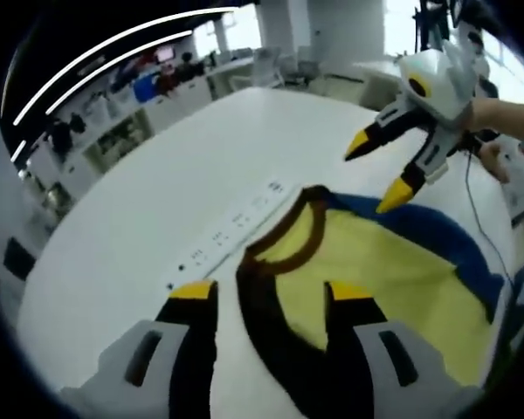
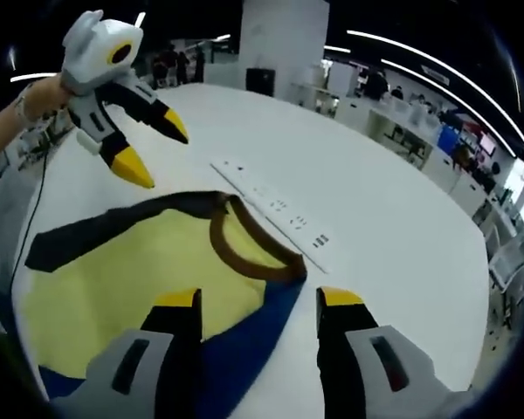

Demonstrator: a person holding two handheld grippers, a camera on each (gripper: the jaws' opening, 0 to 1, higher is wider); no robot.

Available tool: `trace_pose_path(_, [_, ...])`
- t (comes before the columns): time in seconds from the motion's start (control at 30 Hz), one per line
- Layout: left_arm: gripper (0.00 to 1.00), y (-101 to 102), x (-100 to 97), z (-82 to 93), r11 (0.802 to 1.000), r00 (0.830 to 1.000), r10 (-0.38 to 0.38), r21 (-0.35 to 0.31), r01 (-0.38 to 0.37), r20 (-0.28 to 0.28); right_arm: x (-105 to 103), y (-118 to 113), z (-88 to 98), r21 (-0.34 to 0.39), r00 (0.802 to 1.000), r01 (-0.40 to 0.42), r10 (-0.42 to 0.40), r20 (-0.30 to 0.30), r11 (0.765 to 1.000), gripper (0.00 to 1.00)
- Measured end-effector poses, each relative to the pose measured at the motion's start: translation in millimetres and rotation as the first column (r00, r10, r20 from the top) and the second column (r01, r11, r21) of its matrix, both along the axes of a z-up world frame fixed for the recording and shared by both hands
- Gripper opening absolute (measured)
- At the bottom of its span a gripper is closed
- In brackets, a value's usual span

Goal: Fold the garment on the visible template until the final outline fits inside the template.

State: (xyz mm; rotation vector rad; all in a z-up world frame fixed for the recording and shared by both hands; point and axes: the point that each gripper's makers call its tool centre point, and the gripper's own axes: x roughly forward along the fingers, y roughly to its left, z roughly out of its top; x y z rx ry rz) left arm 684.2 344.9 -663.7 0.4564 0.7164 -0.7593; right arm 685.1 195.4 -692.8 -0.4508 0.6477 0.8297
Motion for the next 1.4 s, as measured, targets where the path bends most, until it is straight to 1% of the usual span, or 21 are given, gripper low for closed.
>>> trace_pose_path(0.1, [0.47,2.0,-1.7,5.2,1.000,1.000,0.014,-0.005,-0.014,0.023,-5.4,-1.3,3.4,0.002,1.000,0.001,-0.001,0.010,1.000,0.56])
trace_pose_path(0.23, [0.49,3.3,-7.6,6.3,1.000,1.000,0.014,-0.003,-0.014,0.015,-11.6,-3.6,6.7,-0.001,1.000,0.007,-0.007,0.015,1.000,0.60])
trace_pose_path(0.43, [0.51,4.7,-19.6,15.2,1.000,0.999,0.018,-0.007,-0.017,0.031,-24.3,-2.4,14.5,0.007,1.000,0.008,-0.008,0.025,1.000,0.61])
trace_pose_path(0.53, [0.50,6.8,-20.8,23.9,0.999,0.998,0.031,-0.017,-0.030,0.059,-28.8,-2.9,18.9,0.001,0.999,0.004,-0.004,0.032,1.000,0.62])
trace_pose_path(0.6, [0.51,6.9,-24.7,27.5,0.999,0.998,0.029,-0.020,-0.028,0.055,-31.5,-4.1,22.4,-0.003,0.999,0.002,-0.002,0.042,1.000,0.64])
trace_pose_path(0.7, [0.52,6.7,-30.6,31.3,1.000,0.998,0.022,-0.018,-0.021,0.063,-35.7,-5.8,26.5,0.000,0.999,0.007,-0.007,0.047,1.000,0.65])
trace_pose_path(0.8, [0.55,6.0,-38.3,31.8,1.000,0.998,0.016,-0.018,-0.015,0.054,-41.2,-6.9,29.9,0.007,0.999,0.013,-0.013,0.050,1.000,0.66])
trace_pose_path(1.03, [0.57,4.8,-54.4,35.4,1.000,0.999,0.012,-0.020,-0.011,0.049,-55.7,-9.4,35.5,0.019,0.998,0.018,-0.019,0.056,1.000,0.69])
trace_pose_path(1.17, [0.57,3.1,-61.5,43.0,1.000,0.998,0.008,-0.026,-0.006,0.063,-64.4,-9.5,38.6,0.031,0.998,0.020,-0.022,0.054,0.999,0.70])
trace_pose_path(1.3, [0.58,0.5,-68.7,49.8,0.999,0.997,-0.003,-0.035,0.006,0.073,-71.2,-10.4,42.7,0.027,0.998,0.018,-0.019,0.065,0.999,0.71])
trace_pose_path(1.4, [0.59,0.5,-73.9,48.5,0.999,0.998,-0.004,-0.040,0.006,0.060,-76.1,-11.4,46.7,0.034,0.997,0.019,-0.022,0.071,0.999,0.72])
